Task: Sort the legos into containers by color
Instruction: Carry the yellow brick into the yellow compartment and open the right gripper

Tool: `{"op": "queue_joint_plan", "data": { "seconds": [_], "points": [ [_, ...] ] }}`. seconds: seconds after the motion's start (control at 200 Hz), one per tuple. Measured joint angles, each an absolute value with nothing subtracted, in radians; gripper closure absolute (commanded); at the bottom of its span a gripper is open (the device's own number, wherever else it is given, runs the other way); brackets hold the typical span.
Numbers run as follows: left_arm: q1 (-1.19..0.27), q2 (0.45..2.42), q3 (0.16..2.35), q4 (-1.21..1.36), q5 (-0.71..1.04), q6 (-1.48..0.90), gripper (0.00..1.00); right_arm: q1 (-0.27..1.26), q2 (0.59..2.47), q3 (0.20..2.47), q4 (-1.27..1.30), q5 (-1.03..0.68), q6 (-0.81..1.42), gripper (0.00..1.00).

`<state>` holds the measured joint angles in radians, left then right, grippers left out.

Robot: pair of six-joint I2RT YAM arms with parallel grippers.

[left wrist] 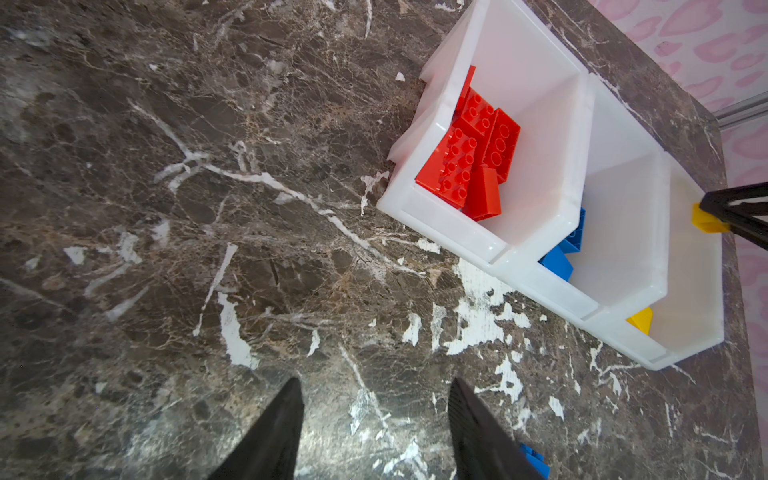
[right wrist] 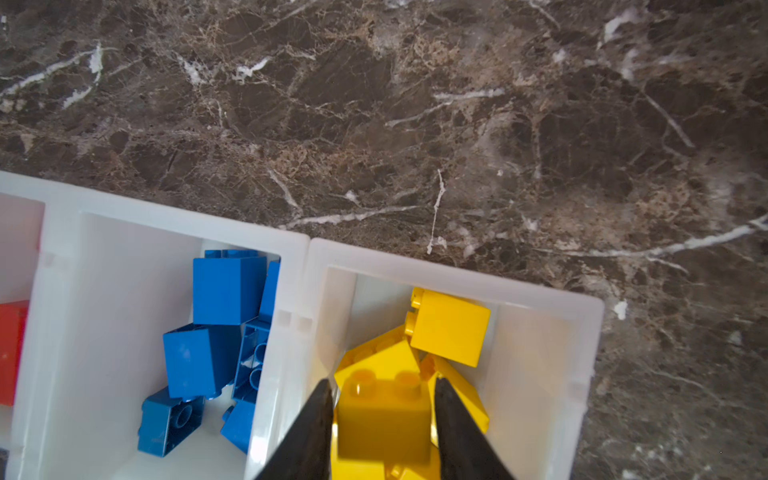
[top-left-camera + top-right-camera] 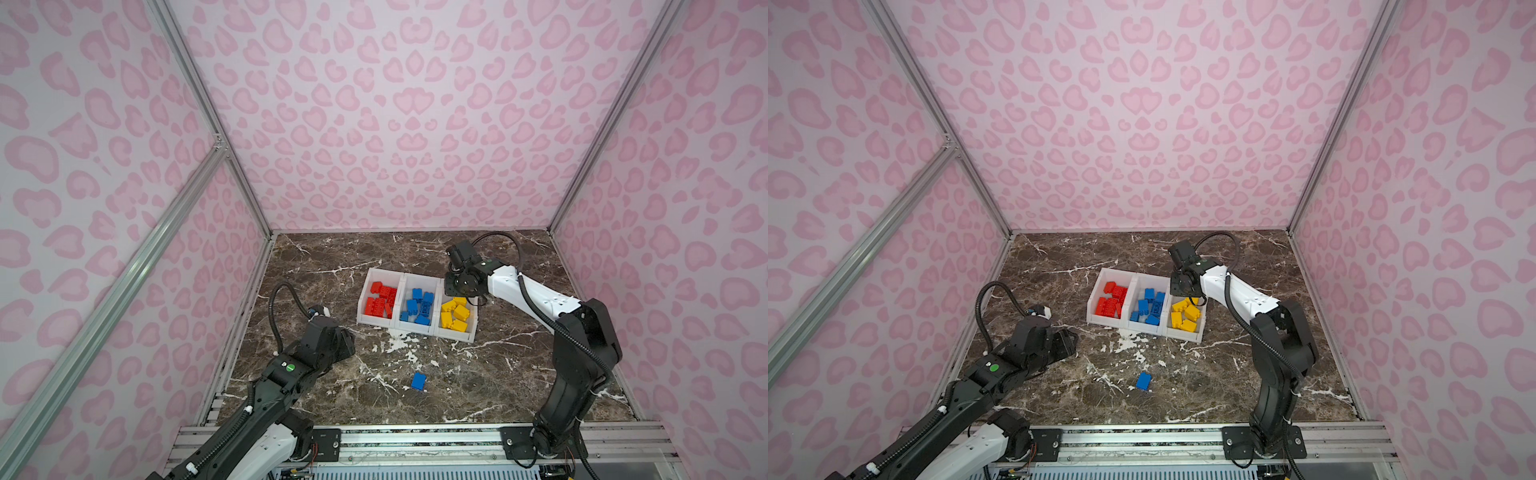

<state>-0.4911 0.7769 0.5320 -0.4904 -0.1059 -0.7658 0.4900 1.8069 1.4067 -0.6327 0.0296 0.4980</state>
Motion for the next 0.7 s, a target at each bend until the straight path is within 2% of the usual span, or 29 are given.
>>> {"op": "queue_joint_plan", "data": {
  "seconds": [0.14, 0.7],
  "points": [
    [-0.494, 0.762, 0.532, -0.503, -0.11, -0.767, 0.42, 0.491, 1.81, 1.412, -0.632, 0.007, 0.494, 0.44],
    [-0.519, 0.762, 0.521, -0.503, -0.117, -0.777, 0.42, 0.491, 1.695, 1.336, -0.627, 0.002, 0.505, 0.43]
  ]
}}
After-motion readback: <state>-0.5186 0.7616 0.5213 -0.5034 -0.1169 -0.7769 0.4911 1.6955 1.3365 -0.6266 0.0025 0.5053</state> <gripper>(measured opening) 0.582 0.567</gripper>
